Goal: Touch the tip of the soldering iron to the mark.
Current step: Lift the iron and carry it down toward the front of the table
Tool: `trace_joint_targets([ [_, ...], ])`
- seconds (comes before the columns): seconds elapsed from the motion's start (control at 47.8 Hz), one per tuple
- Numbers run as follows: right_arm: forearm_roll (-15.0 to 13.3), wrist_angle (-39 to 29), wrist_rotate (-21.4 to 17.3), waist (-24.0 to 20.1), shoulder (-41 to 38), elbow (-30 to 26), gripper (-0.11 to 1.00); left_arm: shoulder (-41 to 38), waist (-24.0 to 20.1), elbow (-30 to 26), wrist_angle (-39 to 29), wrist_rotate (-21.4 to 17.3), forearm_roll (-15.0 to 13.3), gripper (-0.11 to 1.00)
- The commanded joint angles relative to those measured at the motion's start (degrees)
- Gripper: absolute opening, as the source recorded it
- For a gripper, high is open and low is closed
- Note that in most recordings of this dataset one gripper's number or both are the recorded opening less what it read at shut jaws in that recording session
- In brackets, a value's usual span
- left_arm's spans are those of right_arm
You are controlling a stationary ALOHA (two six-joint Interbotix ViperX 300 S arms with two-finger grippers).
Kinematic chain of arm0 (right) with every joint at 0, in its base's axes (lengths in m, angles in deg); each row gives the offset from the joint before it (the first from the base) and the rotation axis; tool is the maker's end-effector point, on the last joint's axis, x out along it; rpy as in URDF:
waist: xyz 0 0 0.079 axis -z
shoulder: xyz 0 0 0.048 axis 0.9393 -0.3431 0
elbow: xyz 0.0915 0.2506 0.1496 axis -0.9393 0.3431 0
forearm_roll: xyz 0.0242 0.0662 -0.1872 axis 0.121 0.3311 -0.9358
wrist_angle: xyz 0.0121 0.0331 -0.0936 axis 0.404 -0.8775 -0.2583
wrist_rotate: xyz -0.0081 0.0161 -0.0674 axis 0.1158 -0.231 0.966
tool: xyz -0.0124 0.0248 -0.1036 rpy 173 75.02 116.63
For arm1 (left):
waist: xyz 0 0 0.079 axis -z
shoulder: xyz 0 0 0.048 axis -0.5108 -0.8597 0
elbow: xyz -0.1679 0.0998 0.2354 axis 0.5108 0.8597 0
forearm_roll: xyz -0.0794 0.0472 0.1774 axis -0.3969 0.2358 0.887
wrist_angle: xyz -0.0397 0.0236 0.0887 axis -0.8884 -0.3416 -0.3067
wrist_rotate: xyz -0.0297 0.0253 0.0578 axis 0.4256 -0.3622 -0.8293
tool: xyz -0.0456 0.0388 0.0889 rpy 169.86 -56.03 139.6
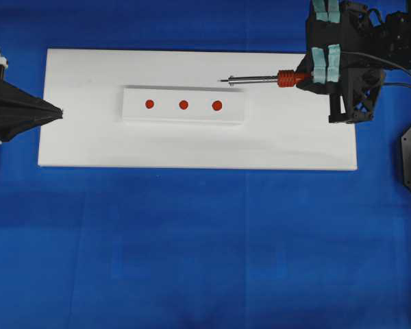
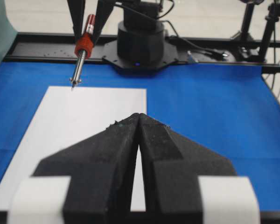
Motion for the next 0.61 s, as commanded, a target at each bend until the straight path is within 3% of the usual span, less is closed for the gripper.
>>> trace_joint_targets([
  [0.0,0.0,0.18,-1.05,0.0,0.7,-1.32,0.06,-0.35,-0.09,-0.62,0.53,0.0,0.18,0.0],
  [0.125,0.0,0.0,-4.83,-1.05,1.23,-0.88,0.06,-0.35,-0.09,-0.53,0.53,0.0,0.09,0.0],
  [0.251,-0.09,0.18,-8.7,-4.83,2.72,0.0,0.06,-0.44,-0.09,-0.62,0.53,0.0,0.18,0.0],
  [0.439,-0.26,1.93,-15.56,-12.57,4.57,1.23,0.06,-0.44,-0.09,-0.62,0.53,0.0,0.09,0.0],
  [0.585,-3.25,3.52,-21.36,-19.25,4.39,1.58,0.06,-0.35,-0.09,-0.53,0.53,0.0,0.18,0.0],
])
